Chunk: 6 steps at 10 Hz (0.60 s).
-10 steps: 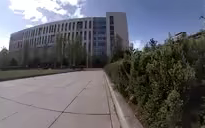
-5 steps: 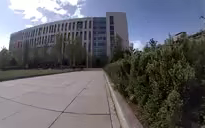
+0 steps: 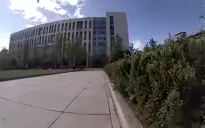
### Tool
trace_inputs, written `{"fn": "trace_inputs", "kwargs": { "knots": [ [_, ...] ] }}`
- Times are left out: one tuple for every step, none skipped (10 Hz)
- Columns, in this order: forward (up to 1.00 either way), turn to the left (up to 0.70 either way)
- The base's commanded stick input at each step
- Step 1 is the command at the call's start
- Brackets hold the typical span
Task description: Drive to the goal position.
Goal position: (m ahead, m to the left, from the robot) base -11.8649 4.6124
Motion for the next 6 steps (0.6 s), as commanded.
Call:
{"fn": "trace_inputs", "kwargs": {
  "knots": [
    [0.05,0.0],
    [0.05,0.0],
    [0.04,0.0],
    [0.04,0.0],
    [0.04,0.0],
    [0.04,0.0]
  ]
}}
